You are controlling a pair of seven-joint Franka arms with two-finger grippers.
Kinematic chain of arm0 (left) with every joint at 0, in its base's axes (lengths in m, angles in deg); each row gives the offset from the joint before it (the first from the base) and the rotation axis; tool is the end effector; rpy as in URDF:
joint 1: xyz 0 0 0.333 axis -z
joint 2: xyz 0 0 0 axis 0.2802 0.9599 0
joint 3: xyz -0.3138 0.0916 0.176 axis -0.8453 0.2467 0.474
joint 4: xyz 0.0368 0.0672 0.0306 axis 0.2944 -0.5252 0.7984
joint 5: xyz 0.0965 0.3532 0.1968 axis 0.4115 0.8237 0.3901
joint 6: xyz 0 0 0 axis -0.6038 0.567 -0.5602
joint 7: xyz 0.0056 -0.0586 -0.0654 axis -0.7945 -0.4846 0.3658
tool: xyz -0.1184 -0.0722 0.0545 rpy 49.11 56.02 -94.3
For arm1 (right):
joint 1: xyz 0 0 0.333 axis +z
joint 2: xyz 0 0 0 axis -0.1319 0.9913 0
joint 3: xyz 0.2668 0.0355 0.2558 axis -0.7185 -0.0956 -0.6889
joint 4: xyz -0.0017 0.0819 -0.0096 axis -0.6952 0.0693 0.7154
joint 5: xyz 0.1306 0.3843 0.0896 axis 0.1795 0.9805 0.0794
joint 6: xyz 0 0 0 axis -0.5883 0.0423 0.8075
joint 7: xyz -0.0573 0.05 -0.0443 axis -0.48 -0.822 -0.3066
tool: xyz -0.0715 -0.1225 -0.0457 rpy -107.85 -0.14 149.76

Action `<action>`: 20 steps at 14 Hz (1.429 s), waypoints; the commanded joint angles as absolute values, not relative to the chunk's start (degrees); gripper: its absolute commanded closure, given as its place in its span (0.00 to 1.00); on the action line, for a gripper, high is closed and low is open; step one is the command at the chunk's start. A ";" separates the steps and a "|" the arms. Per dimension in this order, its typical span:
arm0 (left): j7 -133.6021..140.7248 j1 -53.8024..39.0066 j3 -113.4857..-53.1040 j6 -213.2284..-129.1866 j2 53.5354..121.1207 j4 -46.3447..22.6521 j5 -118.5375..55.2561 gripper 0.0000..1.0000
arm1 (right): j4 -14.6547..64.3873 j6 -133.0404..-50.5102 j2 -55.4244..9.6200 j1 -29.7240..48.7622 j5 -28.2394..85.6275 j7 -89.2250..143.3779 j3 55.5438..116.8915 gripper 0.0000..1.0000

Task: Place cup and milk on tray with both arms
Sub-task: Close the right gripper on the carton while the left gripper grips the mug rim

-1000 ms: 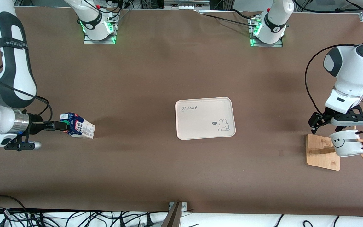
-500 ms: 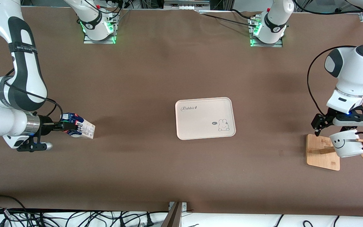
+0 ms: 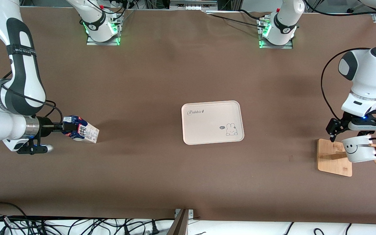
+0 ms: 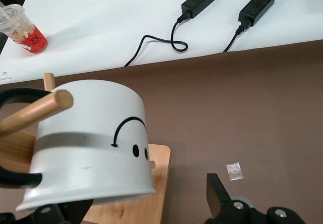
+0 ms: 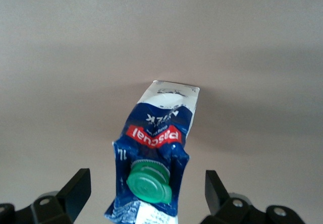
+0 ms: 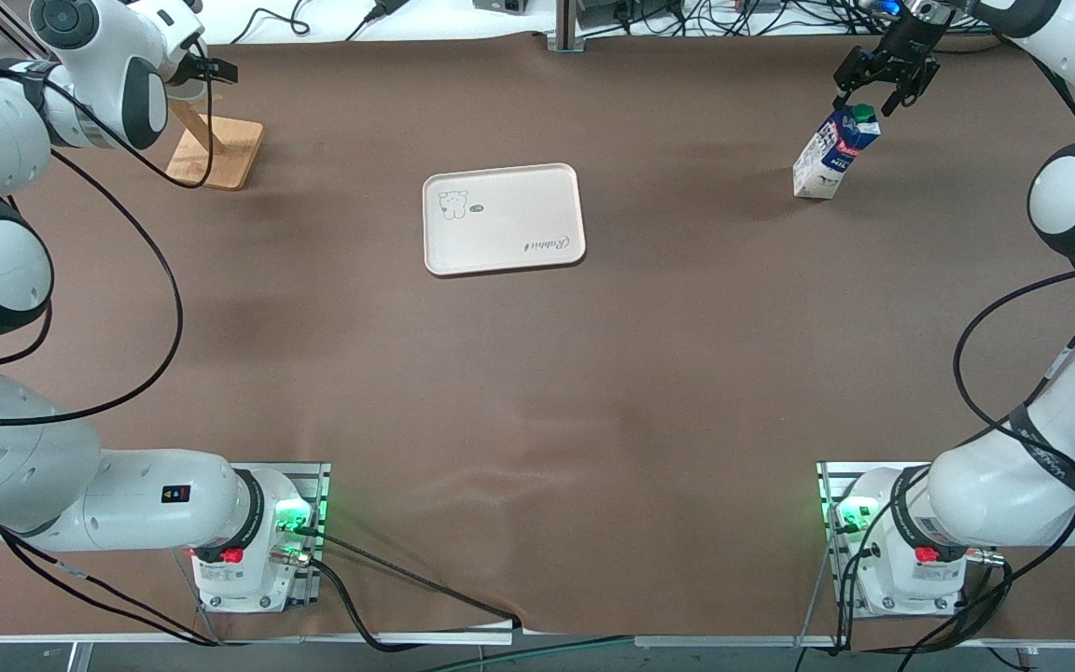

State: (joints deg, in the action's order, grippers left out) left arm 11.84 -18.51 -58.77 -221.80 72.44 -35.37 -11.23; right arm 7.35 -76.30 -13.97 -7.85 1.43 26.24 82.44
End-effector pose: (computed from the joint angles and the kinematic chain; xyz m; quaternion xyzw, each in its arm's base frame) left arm 0.6511 0.0846 0.3845 -0.9552 0.0348 -0.2816 0.0840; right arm 0.7260 0.0011 0.3493 -0.9901 -0.0109 0.1147 0.0807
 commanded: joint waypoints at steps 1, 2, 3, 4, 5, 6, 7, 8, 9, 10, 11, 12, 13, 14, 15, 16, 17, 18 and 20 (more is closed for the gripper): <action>12.74 -19.08 -58.20 -222.44 73.13 -34.39 -8.76 0.18 | 7.85 -75.21 -14.46 -8.19 0.72 26.39 82.26 0.00; 12.74 -19.08 -58.11 -222.53 73.05 -34.39 -8.76 0.29 | 7.85 -74.77 -14.46 -8.19 0.73 26.40 82.26 0.00; 12.74 -19.08 -58.11 -222.53 73.13 -34.39 -8.76 0.38 | 7.85 -74.07 -14.38 -8.37 0.73 26.57 82.26 0.00; 12.74 -19.08 -58.11 -222.53 73.13 -34.39 -8.76 0.48 | 7.93 -73.72 -14.29 -8.37 0.64 26.57 82.26 0.00; 12.74 -19.08 -58.11 -222.53 73.13 -34.39 -8.76 0.52 | 7.93 -73.63 -13.94 -8.46 0.64 26.48 82.26 0.00; 12.74 -19.08 -58.11 -222.53 73.13 -34.39 -8.76 0.53 | 8.11 -73.63 -13.85 -8.46 0.64 26.48 82.26 0.00; 12.74 -19.08 -58.11 -222.53 73.05 -34.39 -8.76 0.47 | 8.11 -73.63 -13.67 -8.55 0.64 26.48 82.26 0.00; 12.74 -19.00 -58.11 -222.53 73.04 -34.30 -8.85 0.25 | 8.11 -73.71 -13.41 -8.55 0.64 26.57 82.26 0.00; 12.65 -19.00 -58.20 -222.53 73.04 -33.87 -8.85 0.23 | 8.11 -73.71 -13.32 -8.55 0.72 26.57 82.26 0.00; 12.65 -19.00 -58.20 -222.53 73.13 -33.34 -8.76 0.25 | 8.02 -73.80 -13.15 -8.55 0.73 26.66 82.26 0.00; 12.65 -19.00 -58.20 -222.53 73.13 -33.34 -8.68 0.32 | 8.02 -73.89 -12.97 -8.46 0.73 26.75 82.26 0.00; 12.65 -19.00 -58.20 -222.53 73.13 -33.34 -8.67 0.42 | 8.02 -74.15 -12.79 -8.46 0.81 26.75 82.18 0.01; 12.65 -19.00 -58.20 -222.53 73.13 -33.34 -8.67 0.52 | 7.85 -74.07 -12.53 -8.46 0.81 26.75 82.17 0.28; 12.74 -19.00 -58.20 -222.53 73.13 -33.34 -8.67 0.57 | 7.85 -73.89 -12.44 -8.46 0.81 26.66 82.17 0.48; 12.65 -19.00 -58.11 -222.53 73.13 -33.34 -8.67 0.65 | 7.85 -73.89 -12.44 -8.46 0.81 26.40 82.17 0.59; 12.65 -19.00 -58.11 -222.53 73.13 -33.34 -8.67 0.73 | 7.85 -73.89 -12.44 -8.37 0.81 26.74 82.17 0.63; 12.65 -19.00 -58.11 -222.53 73.13 -33.34 -8.67 0.81 | 7.93 -73.89 -12.44 -8.20 0.81 26.75 82.17 0.67; 12.65 -19.00 -58.11 -222.53 73.13 -33.34 -8.67 0.90 | 7.93 -73.89 -12.44 -8.11 0.73 26.83 82.17 0.68; 12.65 -19.00 -58.20 -222.53 73.13 -33.34 -8.59 1.00 | 7.85 -73.80 -12.44 -8.02 0.90 26.92 82.17 0.68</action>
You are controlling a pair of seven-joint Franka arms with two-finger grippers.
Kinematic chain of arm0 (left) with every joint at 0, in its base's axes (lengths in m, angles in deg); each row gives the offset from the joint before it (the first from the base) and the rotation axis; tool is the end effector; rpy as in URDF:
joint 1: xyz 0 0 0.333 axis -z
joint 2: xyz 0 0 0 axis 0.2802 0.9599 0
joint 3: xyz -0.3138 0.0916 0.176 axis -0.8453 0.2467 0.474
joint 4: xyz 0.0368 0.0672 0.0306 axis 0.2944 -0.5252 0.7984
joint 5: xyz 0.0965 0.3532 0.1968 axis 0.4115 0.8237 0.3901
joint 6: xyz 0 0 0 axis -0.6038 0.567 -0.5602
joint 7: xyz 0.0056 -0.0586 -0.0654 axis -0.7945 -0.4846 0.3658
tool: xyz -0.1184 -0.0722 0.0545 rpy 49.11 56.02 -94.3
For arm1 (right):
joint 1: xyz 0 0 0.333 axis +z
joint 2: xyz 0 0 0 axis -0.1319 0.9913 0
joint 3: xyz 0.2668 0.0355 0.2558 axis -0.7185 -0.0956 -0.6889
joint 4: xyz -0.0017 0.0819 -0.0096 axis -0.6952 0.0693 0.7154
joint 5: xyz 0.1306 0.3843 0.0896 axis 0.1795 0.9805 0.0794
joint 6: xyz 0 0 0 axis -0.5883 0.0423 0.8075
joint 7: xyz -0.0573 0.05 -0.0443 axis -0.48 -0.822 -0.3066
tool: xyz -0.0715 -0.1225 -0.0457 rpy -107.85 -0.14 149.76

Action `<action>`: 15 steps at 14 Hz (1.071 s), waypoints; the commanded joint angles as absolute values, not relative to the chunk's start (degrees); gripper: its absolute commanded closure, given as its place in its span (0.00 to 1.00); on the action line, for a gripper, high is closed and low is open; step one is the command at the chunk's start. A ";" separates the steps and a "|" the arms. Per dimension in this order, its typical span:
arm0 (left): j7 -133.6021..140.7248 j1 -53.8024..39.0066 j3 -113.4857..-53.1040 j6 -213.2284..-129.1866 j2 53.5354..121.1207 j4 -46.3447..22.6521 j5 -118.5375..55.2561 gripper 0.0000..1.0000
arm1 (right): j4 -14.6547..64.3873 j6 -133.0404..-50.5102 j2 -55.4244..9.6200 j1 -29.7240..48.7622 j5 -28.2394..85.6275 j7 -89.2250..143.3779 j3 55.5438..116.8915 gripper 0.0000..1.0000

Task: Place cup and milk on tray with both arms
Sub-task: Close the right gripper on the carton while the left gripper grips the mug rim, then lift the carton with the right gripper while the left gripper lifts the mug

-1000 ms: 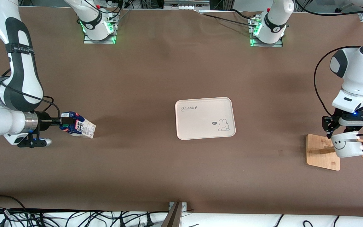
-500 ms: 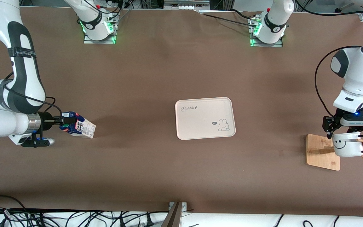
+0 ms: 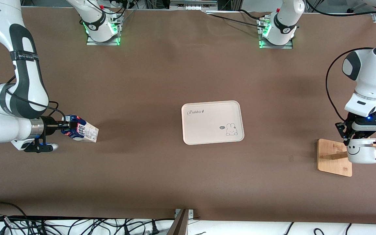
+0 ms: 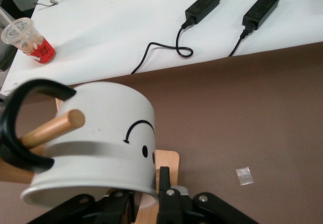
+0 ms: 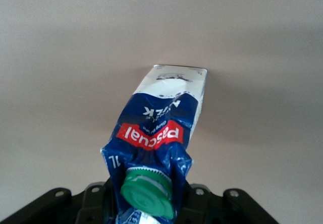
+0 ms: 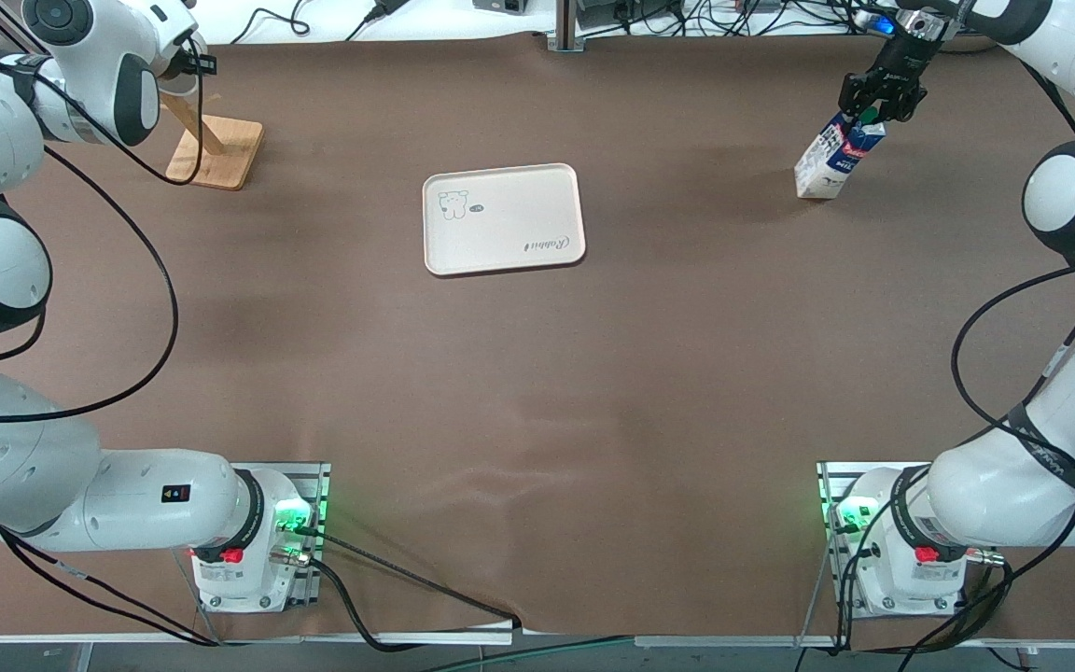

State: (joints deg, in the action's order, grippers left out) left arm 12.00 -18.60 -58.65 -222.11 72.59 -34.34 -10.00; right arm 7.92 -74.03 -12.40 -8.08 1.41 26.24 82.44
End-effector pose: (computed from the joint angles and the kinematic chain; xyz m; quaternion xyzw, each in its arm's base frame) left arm 0.6566 0.0863 0.3926 -0.9515 0.0439 -0.2902 0.0918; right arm 0.7169 -0.0010 0.3234 -0.9848 -0.0087 0.1525 0.0830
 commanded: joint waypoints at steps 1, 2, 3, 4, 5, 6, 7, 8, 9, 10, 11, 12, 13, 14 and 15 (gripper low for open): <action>12.65 -19.00 -58.20 -222.53 73.05 -33.25 -8.59 1.00 | 7.85 -73.80 -12.61 -7.93 0.99 26.92 82.17 0.68; 12.65 -19.00 -58.20 -222.53 72.87 -33.25 -8.59 1.00 | 7.85 -73.80 -12.88 -7.84 1.25 26.92 82.09 0.68; 12.56 -18.91 -58.20 -222.44 72.61 -33.25 -8.76 1.00 | 7.76 -73.71 -13.40 -7.84 1.60 27.10 81.91 0.68; 12.47 -18.73 -58.29 -222.44 72.43 -33.25 -8.76 1.00 | 7.67 -73.71 -14.54 -7.84 2.13 27.10 81.65 0.68; 12.04 -18.39 -58.55 -222.44 72.17 -33.25 -8.76 1.00 | 7.50 -73.71 -15.86 -7.76 2.83 27.10 81.30 0.68; 11.95 -18.21 -58.90 -222.36 71.82 -33.25 -8.85 1.00 | 7.41 -73.80 -17.09 -7.49 3.70 27.10 80.69 0.68; 11.86 -18.12 -59.77 -222.09 71.55 -33.25 -8.94 1.00 | 7.32 -73.89 -18.23 -7.40 4.76 27.10 79.72 0.67; 11.68 -18.12 -61.09 -222.00 71.38 -33.25 -9.20 1.00 | 6.97 -73.89 -18.68 -7.14 5.90 27.10 78.67 0.67; 11.33 -18.12 -61.71 -221.92 71.20 -33.25 -9.38 1.00 | 6.01 -74.06 -18.77 -7.14 6.78 26.92 77.88 0.67; 10.29 -17.77 -62.67 -221.57 70.76 -33.25 -9.46 1.00 | 4.87 -74.06 -18.77 -7.05 7.31 26.84 76.48 0.67; 9.06 -17.51 -63.29 -220.26 70.41 -33.25 -9.47 1.00 | 3.47 -74.06 -18.77 -7.05 7.23 26.92 74.46 0.67; 8.26 -16.81 -64.26 -218.85 69.71 -33.25 -9.47 1.00 | 2.58 -74.15 -18.77 -6.44 7.14 28.14 72.53 0.67; 7.99 -16.71 -65.05 -218.14 69.44 -33.25 -9.47 1.00 | 1.96 -74.24 -18.77 -5.39 7.14 31.63 71.38 0.67; 7.29 -16.45 -65.93 -217.44 69.35 -33.16 -9.55 1.00 | 1.61 -74.50 -18.77 -3.99 7.05 36.02 70.84 0.67; 6.33 -16.45 -67.07 -215.78 69.18 -33.07 -9.47 1.00 | 1.43 -74.94 -18.77 -2.15 6.88 39.02 70.84 0.67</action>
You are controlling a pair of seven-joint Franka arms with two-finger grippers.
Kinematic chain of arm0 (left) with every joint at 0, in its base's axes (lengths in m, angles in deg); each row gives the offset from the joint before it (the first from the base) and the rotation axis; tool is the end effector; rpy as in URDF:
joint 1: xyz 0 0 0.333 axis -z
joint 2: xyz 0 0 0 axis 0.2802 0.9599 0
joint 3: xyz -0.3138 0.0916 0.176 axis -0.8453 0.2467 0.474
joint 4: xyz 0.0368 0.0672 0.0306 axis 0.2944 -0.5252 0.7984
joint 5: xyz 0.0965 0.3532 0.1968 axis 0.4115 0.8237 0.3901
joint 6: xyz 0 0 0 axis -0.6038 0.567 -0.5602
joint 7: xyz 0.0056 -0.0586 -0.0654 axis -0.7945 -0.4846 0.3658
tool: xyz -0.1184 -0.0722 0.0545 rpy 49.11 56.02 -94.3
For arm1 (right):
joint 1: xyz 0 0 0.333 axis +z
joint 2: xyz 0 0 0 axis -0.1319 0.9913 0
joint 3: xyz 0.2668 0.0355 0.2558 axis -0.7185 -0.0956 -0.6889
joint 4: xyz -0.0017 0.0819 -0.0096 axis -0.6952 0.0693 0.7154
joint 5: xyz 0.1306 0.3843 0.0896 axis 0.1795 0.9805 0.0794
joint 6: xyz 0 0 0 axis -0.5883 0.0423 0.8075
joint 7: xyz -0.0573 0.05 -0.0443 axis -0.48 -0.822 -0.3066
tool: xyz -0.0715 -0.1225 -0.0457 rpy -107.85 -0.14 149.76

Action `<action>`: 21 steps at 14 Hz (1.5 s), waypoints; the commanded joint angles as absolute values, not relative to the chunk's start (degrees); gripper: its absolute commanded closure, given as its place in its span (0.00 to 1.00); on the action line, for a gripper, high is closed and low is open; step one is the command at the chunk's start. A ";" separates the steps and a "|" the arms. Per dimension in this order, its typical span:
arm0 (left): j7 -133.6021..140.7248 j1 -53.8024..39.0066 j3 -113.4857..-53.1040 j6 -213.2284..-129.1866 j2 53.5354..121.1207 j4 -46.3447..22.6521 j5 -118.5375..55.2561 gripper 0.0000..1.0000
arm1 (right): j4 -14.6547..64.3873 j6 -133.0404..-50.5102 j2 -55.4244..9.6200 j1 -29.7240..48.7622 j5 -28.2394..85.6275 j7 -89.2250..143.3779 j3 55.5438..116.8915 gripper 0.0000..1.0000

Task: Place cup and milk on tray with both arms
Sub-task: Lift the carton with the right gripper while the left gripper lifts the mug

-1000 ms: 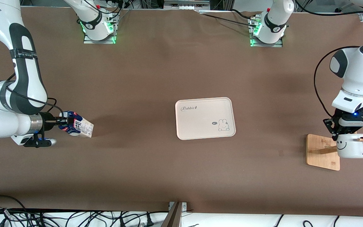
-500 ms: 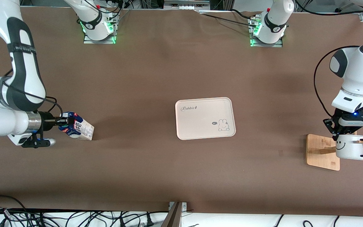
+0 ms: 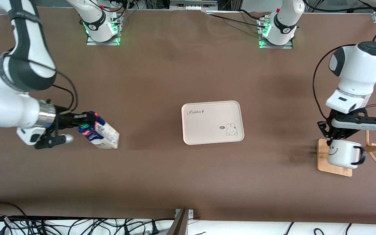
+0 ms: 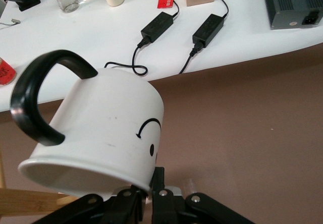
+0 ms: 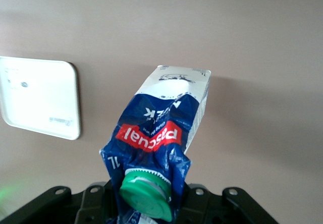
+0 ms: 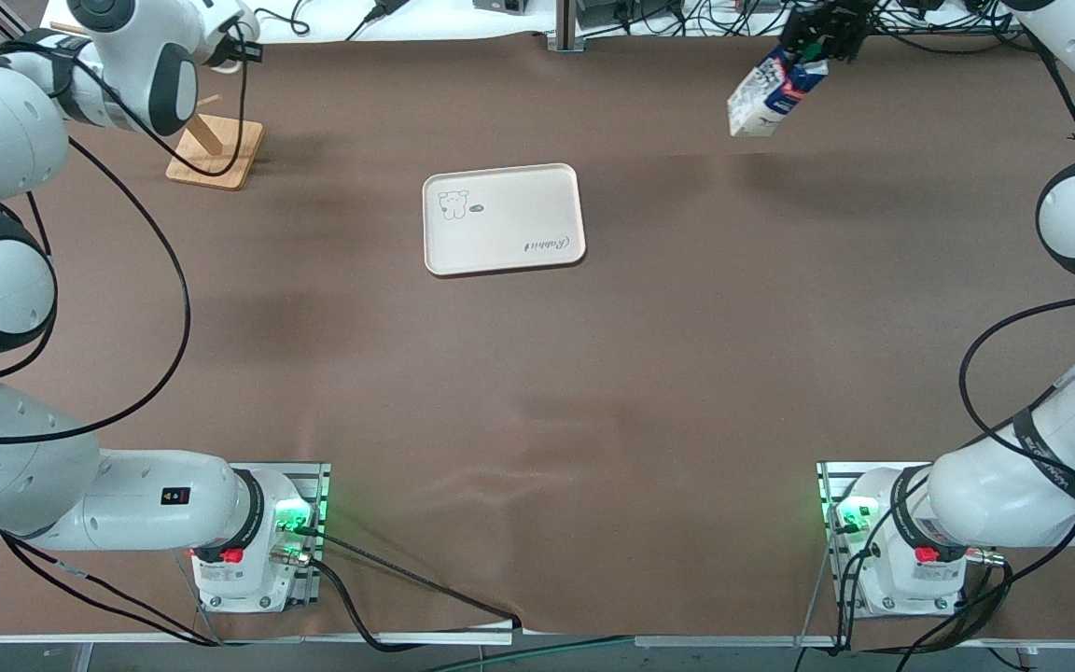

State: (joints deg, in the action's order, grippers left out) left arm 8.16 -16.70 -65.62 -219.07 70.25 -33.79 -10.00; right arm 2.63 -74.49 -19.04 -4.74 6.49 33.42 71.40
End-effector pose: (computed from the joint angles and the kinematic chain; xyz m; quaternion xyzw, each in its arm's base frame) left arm 0.6583 -0.0113 0.4159 -0.9499 0.0783 -0.2977 0.0535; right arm 0.7135 0.1663 0.4599 -0.9834 -0.0624 0.0663 0.1567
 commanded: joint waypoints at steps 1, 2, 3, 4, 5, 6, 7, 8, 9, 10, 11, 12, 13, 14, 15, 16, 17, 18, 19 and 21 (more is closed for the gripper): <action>5.62 -16.45 -68.12 -212.54 68.83 -31.94 -9.55 1.00 | 1.00 -76.16 -18.68 -0.13 6.79 41.14 70.84 0.67; 5.62 -16.36 -69.18 -206.86 68.83 -30.10 -9.55 1.00 | 0.99 -76.78 -18.68 1.11 6.79 42.81 70.84 0.67; 5.62 -16.19 -70.15 -200.80 69.00 -27.12 -9.55 1.00 | 0.90 -77.05 -18.59 2.69 6.70 43.87 70.84 0.67; 5.62 -15.84 -70.94 -194.90 69.26 -24.66 -9.55 1.00 | 0.55 -76.36 -18.16 3.83 6.53 43.28 70.84 0.67; 5.62 -15.75 -71.29 -191.54 69.53 -23.24 -9.55 1.00 | 0.29 -75.57 -17.72 5.15 6.26 43.27 70.84 0.67; 5.88 -15.57 -71.30 -189.33 69.70 -22.53 -9.55 1.00 | 0.20 -73.64 -17.37 7.34 5.39 43.36 70.84 0.67; 6.06 -15.48 -71.73 -186.18 69.79 -22.09 -9.64 1.00 | -1.11 -71.80 -16.84 9.28 3.99 43.97 71.01 0.67; 6.06 -15.48 -72.00 -182.58 69.88 -20.87 -11.29 1.00 | -2.25 -69.95 -16.14 10.34 3.11 44.84 71.01 0.67; 6.32 -15.48 -72.00 -178.36 70.23 -19.38 -15.66 1.00 | -4.00 -68.72 -15.17 11.39 2.92 45.81 71.01 0.67; 6.32 -15.39 -72.00 -174.84 70.75 -17.71 -19.62 1.00 | -6.37 -67.49 -13.95 12.28 2.92 46.43 70.93 0.67; 6.23 -15.48 -71.91 -172.02 71.46 -16.30 -21.57 1.00 | -9.87 -65.38 -11.93 13.85 2.75 46.52 71.01 0.67; 6.23 -15.48 -71.91 -170.25 71.72 -15.15 -21.68 1.00 | -13.39 -63.71 -9.83 15.35 2.75 46.52 71.01 0.67; 6.23 -15.39 -71.91 -168.32 72.07 -14.27 -21.68 1.00 | -15.60 -63.26 -8.24 16.67 2.75 46.70 71.01 0.67; 6.15 -15.39 -71.91 -165.52 72.43 -13.13 -22.12 1.00 | -16.32 -64.04 -7.53 17.98 2.75 47.48 71.10 0.67; 6.14 -15.39 -71.91 -163.14 72.95 -12.34 -22.03 1.00 | -16.58 -65.61 -6.82 19.04 2.83 49.75 71.01 0.67; 6.14 -15.39 -71.91 -161.64 73.30 -11.29 -21.95 1.00 | -16.59 -67.72 -6.29 19.49 3.10 51.34 70.84 0.67; 6.14 -15.39 -71.91 -159.88 74.27 -10.14 -22.03 1.00 | -16.59 -70.00 -5.33 20.01 3.36 52.84 70.84 0.67; 6.14 -15.39 -71.91 -157.69 74.97 -8.83 -22.21 1.00 | -16.59 -72.20 -4.63 20.37 3.45 55.11 70.75 0.67; 6.14 -15.31 -72.00 -156.10 75.67 -7.68 -22.21 1.00 | -16.59 -74.13 -3.75 21.07 3.62 57.14 70.66 0.67; 6.06 -15.39 -71.91 -155.47 76.03 -7.41 -23.69 1.00 | -16.59 -77.39 -2.78 22.82 4.24 59.78 70.40 0.67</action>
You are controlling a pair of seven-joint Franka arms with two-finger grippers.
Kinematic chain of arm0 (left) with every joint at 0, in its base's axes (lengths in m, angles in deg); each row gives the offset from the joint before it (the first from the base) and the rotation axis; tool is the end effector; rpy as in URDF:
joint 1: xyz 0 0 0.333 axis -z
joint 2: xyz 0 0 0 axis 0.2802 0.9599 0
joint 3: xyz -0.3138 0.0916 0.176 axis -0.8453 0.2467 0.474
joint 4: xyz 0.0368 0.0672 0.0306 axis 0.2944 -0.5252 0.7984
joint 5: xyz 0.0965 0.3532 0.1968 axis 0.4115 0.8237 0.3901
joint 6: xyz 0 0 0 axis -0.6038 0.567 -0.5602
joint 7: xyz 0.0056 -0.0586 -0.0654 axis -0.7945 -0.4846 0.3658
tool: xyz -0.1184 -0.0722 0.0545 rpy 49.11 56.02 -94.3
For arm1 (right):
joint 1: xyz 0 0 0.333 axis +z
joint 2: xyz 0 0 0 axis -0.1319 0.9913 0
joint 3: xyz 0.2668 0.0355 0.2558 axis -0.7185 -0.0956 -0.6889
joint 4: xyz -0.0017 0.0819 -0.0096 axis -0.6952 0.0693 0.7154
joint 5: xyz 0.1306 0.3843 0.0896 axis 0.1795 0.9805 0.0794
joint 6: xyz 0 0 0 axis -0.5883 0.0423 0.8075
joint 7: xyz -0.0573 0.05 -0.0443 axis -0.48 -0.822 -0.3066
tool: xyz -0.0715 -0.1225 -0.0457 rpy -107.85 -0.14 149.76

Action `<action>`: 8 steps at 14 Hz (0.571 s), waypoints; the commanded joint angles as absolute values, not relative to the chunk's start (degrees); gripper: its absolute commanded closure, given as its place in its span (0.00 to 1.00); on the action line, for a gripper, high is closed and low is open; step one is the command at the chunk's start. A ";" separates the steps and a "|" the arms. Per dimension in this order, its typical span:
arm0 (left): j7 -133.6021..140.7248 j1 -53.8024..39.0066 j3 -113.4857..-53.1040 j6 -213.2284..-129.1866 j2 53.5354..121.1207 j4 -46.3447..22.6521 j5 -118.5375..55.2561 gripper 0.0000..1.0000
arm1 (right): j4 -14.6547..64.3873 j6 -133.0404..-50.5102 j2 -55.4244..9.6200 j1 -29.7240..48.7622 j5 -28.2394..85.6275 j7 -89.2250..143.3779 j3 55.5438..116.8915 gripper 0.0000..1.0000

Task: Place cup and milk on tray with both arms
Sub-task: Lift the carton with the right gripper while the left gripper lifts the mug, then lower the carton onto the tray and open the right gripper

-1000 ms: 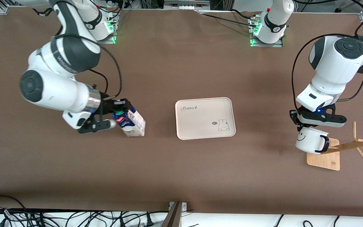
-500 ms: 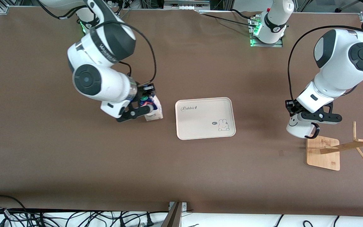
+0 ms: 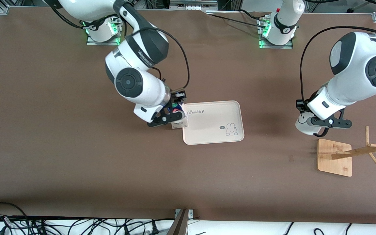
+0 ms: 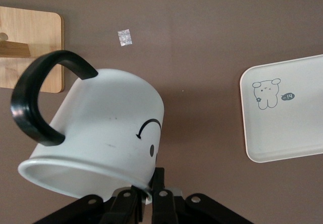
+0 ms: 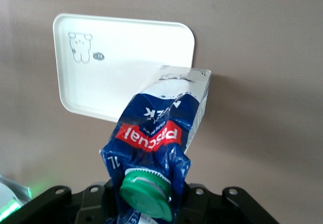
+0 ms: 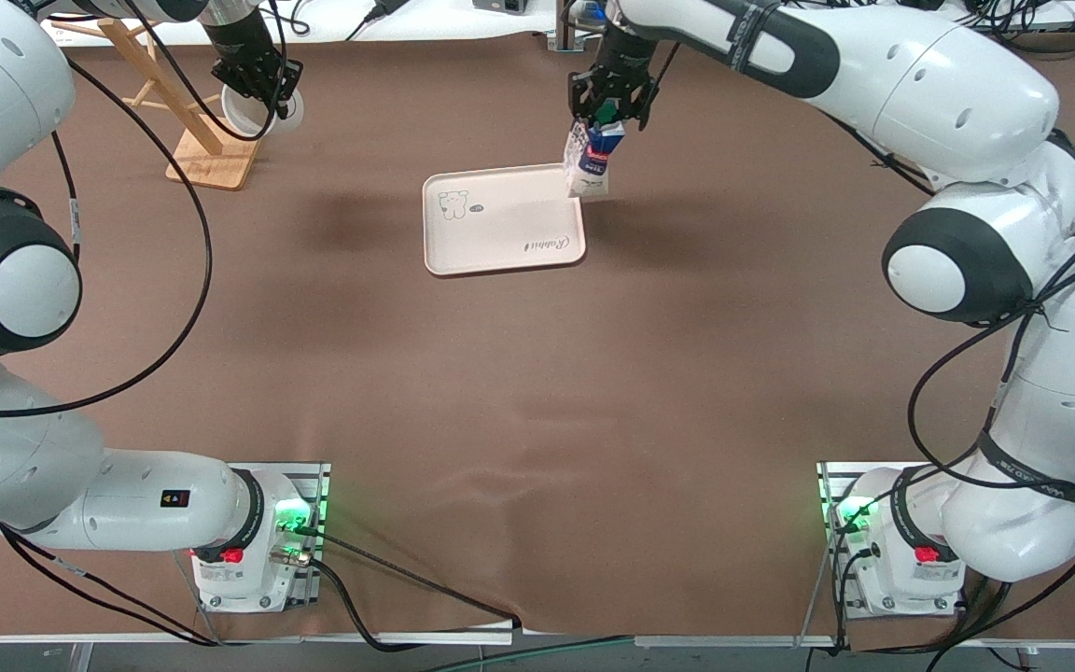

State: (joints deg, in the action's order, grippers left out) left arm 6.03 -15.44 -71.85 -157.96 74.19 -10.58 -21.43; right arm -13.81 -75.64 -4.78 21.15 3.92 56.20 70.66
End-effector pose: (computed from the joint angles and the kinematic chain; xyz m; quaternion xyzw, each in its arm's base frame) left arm 0.6351 -0.0774 0.4525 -0.9975 0.0343 0.0611 0.0035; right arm 0.6379 0.4922 0.4124 -0.9827 -0.0873 0.0982 0.1305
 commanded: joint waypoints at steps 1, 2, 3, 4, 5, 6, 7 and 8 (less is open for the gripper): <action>5.80 -15.39 -71.91 -155.47 76.12 -7.15 -24.83 1.00 | -16.59 -78.10 -2.34 23.61 4.24 60.75 70.40 0.67; 5.71 -15.39 -71.91 -155.38 76.29 -7.14 -25.54 1.00 | -16.59 -78.28 -2.33 24.14 4.24 60.93 70.40 0.67; 5.71 -15.39 -71.91 -155.38 76.30 -7.06 -25.64 1.00 | -16.59 -78.02 -2.33 24.76 4.15 61.20 70.40 0.67; 5.71 -15.39 -71.91 -155.38 76.30 -7.06 -25.64 1.00 | -16.59 -77.76 -2.33 25.72 4.15 62.42 70.48 0.67; 5.71 -15.39 -72.00 -155.38 76.38 -7.06 -25.72 1.00 | -16.59 -78.02 -2.33 26.78 4.07 64.08 70.49 0.67; 5.62 -15.31 -71.91 -155.38 76.56 -7.06 -25.64 1.00 | -16.59 -78.37 -2.16 27.57 3.98 65.14 70.66 0.67; 5.70 -15.39 -71.91 -155.38 76.82 -7.06 -25.99 1.00 | -16.59 -78.81 -1.46 27.66 3.89 65.33 70.66 0.67; 5.62 -15.39 -71.91 -155.38 76.91 -7.06 -26.77 1.00 | -16.59 -79.77 -0.93 27.66 3.89 65.33 70.75 0.67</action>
State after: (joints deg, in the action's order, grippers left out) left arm 6.00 -15.44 -71.86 -157.00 75.70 -9.25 -24.99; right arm -14.48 -78.82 -2.99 27.27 3.95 64.08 70.49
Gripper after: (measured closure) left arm 0.912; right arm 0.670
